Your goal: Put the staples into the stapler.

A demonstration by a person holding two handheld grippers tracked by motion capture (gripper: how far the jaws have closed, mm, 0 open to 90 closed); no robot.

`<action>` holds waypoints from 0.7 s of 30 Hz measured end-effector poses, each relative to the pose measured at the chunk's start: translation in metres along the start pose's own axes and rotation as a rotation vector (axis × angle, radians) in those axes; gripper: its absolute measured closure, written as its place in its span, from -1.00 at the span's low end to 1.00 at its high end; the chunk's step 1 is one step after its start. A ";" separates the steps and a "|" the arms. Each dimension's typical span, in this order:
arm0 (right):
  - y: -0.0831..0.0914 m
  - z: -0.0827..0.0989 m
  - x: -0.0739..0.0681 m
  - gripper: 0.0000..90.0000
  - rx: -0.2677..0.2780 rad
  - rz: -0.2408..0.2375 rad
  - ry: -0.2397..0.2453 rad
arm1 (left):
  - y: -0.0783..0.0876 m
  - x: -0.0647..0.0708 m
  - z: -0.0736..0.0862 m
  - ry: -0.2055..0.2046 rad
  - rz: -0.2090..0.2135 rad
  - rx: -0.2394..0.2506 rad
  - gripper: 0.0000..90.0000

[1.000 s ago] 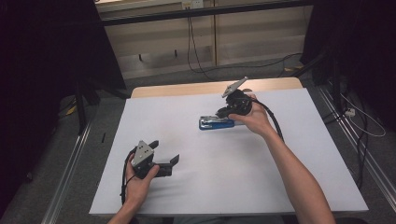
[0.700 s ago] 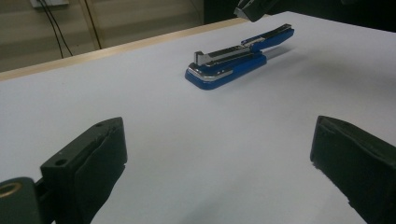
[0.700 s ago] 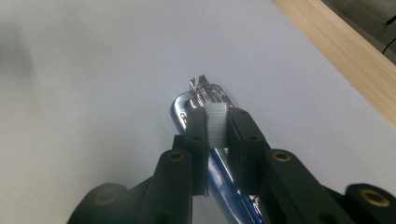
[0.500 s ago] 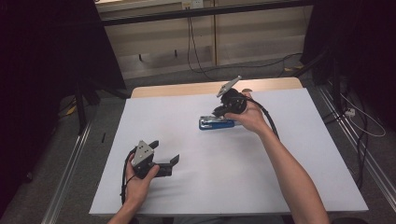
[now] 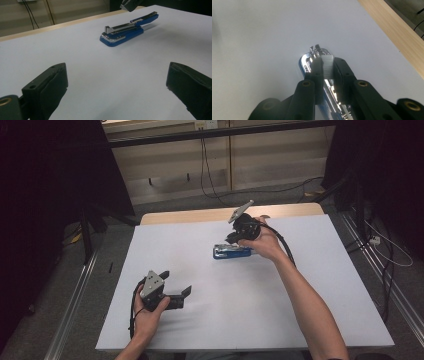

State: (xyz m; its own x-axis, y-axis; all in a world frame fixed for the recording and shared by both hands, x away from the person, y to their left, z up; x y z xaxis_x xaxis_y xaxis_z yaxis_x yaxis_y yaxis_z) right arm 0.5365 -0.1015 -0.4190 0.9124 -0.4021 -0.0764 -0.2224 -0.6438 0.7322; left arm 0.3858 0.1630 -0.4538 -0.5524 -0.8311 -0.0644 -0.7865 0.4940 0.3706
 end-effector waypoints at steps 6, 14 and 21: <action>-0.004 0.001 0.000 0.76 -0.011 -0.026 0.002 | 0.000 0.000 0.000 -0.002 0.002 -0.002 -0.91; -0.013 -0.003 0.005 0.76 -0.039 -0.035 -0.003 | 0.000 0.000 0.000 0.003 0.003 -0.002 -0.91; -0.022 -0.006 0.008 0.76 -0.044 -0.045 -0.009 | 0.000 0.000 0.000 0.007 0.004 0.002 -0.91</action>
State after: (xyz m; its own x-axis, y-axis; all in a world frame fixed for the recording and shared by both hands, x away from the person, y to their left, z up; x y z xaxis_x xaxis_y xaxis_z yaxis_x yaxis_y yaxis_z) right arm 0.5506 -0.0862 -0.4316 0.9180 -0.3793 -0.1153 -0.1659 -0.6318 0.7572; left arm 0.3857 0.1631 -0.4537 -0.5534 -0.8310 -0.0566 -0.7849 0.4975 0.3692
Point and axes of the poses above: each handheld gripper's, and its own axes: y roughly backward along the jaws, z roughly out of its underside, x roughly to its right, the point moved 5 cm from there along -y, roughly forward along the jaws, and after that the axes turned 10 degrees about -z, right-handed, at the moved point
